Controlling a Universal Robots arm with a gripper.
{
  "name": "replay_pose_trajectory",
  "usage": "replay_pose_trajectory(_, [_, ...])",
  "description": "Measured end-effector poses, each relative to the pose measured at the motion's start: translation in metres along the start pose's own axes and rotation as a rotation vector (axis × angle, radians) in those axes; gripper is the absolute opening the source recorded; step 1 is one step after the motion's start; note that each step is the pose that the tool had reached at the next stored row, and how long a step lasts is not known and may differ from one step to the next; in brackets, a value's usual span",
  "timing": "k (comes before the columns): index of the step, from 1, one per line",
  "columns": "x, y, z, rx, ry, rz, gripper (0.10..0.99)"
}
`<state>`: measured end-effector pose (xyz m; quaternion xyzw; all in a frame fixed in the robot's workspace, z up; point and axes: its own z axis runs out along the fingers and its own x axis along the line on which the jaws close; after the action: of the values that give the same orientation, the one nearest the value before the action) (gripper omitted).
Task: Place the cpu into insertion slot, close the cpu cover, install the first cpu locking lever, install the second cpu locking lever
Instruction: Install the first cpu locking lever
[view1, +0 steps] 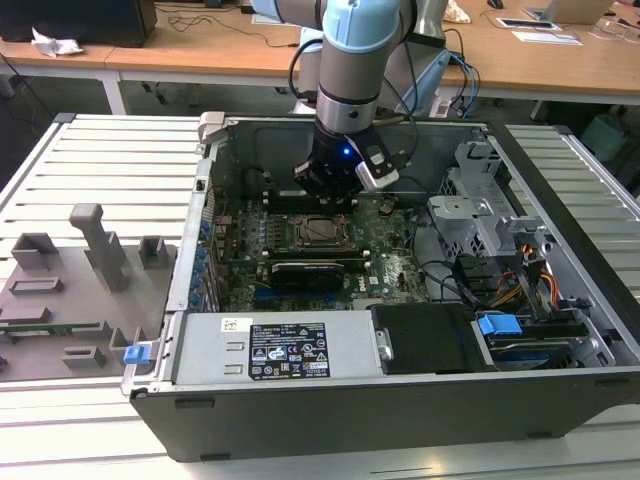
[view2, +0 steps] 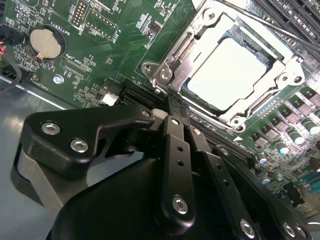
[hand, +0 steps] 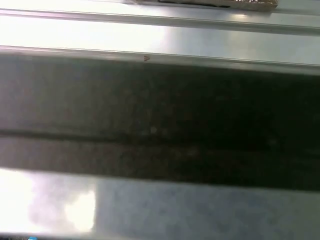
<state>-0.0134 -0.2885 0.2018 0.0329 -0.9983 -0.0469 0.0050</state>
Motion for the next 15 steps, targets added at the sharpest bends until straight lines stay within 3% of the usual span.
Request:
replay_pose_trajectory(5, [-0.0001, 0.0003, -0.0007, 0.000, 0.0002, 0.000, 0.110])
replay_pose_trajectory(10, [0.0000, 0.0014, -0.0108, 0.000, 0.0001, 0.000, 0.110])
replay_pose_trajectory(15, [0.0002, -0.0011, -0.0111, 0.000, 0.0003, 0.000, 0.110])
